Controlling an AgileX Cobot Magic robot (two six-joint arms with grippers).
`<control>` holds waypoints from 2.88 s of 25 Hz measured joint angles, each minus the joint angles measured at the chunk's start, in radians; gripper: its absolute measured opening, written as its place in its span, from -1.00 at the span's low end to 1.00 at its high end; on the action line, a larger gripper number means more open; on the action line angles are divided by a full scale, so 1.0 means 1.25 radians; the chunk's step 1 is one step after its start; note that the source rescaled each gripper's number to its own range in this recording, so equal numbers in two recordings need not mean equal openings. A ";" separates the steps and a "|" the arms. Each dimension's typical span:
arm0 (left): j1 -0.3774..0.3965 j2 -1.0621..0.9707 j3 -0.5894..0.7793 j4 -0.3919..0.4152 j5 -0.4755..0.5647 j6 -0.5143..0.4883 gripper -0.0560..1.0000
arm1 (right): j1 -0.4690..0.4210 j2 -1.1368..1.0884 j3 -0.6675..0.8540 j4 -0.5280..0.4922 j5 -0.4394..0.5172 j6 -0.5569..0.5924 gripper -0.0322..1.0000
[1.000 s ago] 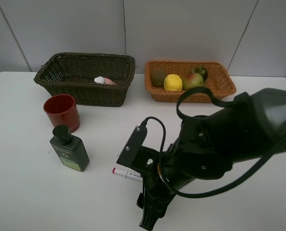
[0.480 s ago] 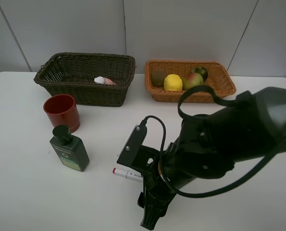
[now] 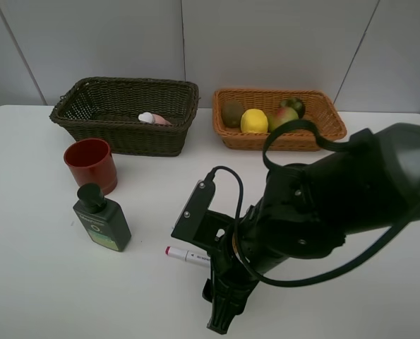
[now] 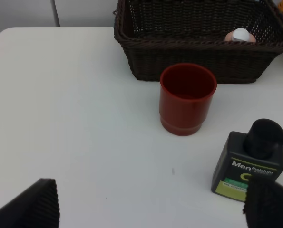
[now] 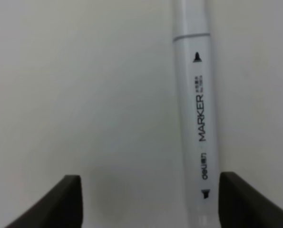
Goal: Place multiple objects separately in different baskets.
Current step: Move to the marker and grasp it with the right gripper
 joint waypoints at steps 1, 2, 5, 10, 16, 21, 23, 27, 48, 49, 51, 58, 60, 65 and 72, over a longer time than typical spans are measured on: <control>0.000 0.000 0.000 0.000 0.000 0.000 1.00 | 0.000 0.000 0.000 -0.002 0.002 0.000 0.18; 0.000 0.000 0.000 0.000 0.000 0.000 1.00 | 0.000 0.000 0.000 -0.004 0.005 0.000 0.18; 0.000 0.000 0.000 0.000 0.000 0.000 1.00 | 0.000 0.000 0.000 -0.014 0.021 0.000 0.18; 0.000 0.000 0.000 0.000 0.000 0.000 1.00 | 0.000 0.000 0.000 -0.019 0.048 -0.021 0.18; 0.000 0.000 0.000 0.000 0.000 0.000 1.00 | -0.016 0.010 0.000 -0.019 0.061 -0.040 0.18; 0.000 0.000 0.000 0.000 0.000 0.000 1.00 | -0.016 0.010 0.000 -0.019 0.064 -0.042 0.18; 0.000 0.000 0.000 0.000 0.000 0.000 1.00 | -0.016 0.010 0.000 -0.015 0.069 -0.042 0.18; 0.000 0.000 0.000 0.000 0.000 0.000 1.00 | -0.016 0.010 0.000 -0.013 0.072 -0.062 0.18; 0.000 0.000 0.000 0.000 0.000 0.000 1.00 | -0.016 0.010 0.000 0.129 0.054 -0.081 0.18; 0.000 0.000 0.000 0.000 0.000 0.000 1.00 | -0.016 0.010 0.000 0.140 0.054 -0.081 0.18; 0.000 0.000 0.000 0.000 0.000 0.000 1.00 | -0.016 0.010 0.000 0.162 0.052 -0.081 0.18; 0.000 0.000 0.000 0.000 0.000 0.000 1.00 | -0.016 0.010 0.000 0.196 0.034 -0.081 0.18; 0.000 0.000 0.000 0.000 0.000 0.000 1.00 | -0.016 0.010 0.000 0.196 0.033 -0.081 0.18; 0.000 0.000 0.000 0.000 0.000 0.000 1.00 | -0.016 0.010 0.000 0.197 0.022 -0.081 0.18; 0.000 0.000 0.000 0.000 0.000 0.000 1.00 | -0.016 0.013 0.000 0.197 -0.041 -0.081 0.18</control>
